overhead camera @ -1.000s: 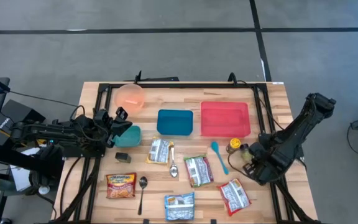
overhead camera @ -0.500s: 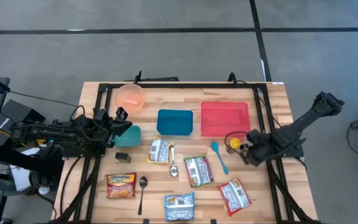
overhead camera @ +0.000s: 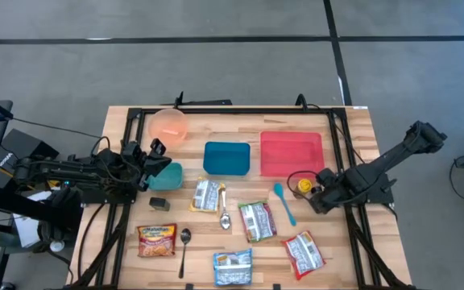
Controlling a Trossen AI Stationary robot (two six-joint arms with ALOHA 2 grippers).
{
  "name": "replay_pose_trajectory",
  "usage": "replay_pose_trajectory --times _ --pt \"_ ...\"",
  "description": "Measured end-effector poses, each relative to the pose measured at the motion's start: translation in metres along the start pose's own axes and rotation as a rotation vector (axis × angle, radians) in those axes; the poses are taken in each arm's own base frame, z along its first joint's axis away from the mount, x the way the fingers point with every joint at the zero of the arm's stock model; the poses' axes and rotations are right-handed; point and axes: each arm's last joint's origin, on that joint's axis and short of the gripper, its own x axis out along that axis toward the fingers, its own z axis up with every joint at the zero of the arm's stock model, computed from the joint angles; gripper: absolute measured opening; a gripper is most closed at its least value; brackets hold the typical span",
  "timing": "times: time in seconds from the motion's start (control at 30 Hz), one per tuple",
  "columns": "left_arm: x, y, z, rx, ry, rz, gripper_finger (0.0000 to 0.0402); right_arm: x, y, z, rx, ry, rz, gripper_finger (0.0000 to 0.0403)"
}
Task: Pick & Place Food Item
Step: Put the green seasoning bottle into the blue bin
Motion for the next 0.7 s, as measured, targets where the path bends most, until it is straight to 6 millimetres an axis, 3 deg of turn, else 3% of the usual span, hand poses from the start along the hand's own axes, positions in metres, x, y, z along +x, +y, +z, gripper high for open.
replay_pose_trajectory --times 0.13,0.4,0.7 --pt "0.0 0.0 0.0 0.0 0.004 0.001 0.0 0.005 0.002 0.0 -0.021 -0.005 -0.02 0.0267" --pt "0.0 0.0 -0.001 -0.001 0.006 0.002 0.0 0.042 -0.008 -0.006 0.042 0.014 0.113 0.0268" --pt "0.0 0.0 -0.001 -0.004 0.006 0.002 0.0 0.047 -0.008 -0.006 0.068 0.012 0.111 0.0269"
